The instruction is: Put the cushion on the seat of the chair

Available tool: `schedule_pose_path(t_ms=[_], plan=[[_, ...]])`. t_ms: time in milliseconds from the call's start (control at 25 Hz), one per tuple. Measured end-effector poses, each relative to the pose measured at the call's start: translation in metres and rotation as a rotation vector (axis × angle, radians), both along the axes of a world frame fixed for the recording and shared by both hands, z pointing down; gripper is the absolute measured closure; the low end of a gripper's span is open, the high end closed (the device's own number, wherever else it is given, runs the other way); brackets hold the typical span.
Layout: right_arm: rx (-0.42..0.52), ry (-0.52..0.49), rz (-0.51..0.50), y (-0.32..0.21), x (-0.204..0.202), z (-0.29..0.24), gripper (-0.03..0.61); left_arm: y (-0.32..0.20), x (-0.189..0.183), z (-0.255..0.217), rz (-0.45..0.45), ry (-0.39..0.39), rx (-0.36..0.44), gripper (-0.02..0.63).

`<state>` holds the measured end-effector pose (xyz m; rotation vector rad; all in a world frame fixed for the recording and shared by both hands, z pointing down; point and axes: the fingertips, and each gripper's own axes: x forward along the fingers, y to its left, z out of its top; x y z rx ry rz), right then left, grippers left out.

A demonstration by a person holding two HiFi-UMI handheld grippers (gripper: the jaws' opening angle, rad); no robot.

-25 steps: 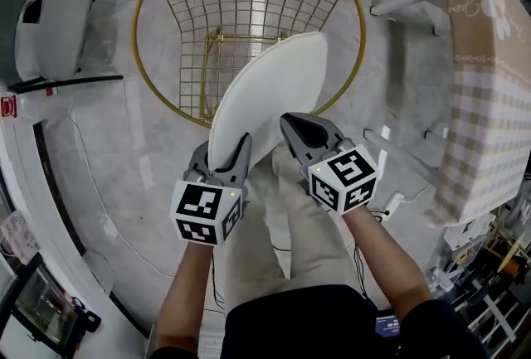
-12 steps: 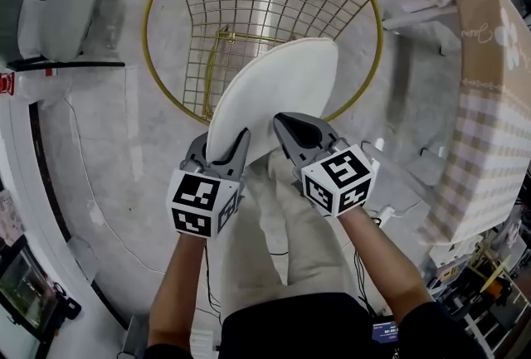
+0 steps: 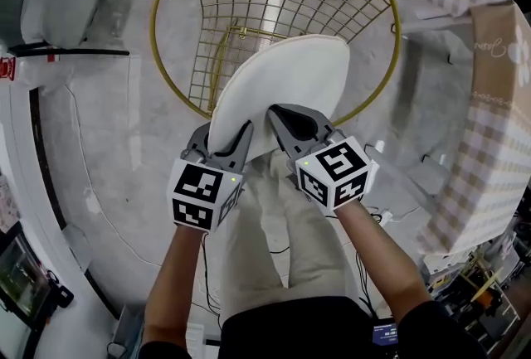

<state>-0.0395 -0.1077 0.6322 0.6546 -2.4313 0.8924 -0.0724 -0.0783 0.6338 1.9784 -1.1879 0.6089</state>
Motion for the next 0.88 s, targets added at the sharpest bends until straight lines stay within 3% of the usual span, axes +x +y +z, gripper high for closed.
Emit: schedule_pose_path(t_ms=[880], plan=[[-0.042,0.033,-0.025,-0.036,-0.022,0.048,0.558,-0.039,-0.021,0.047,0.083,-0.098,-0.036,0.551]])
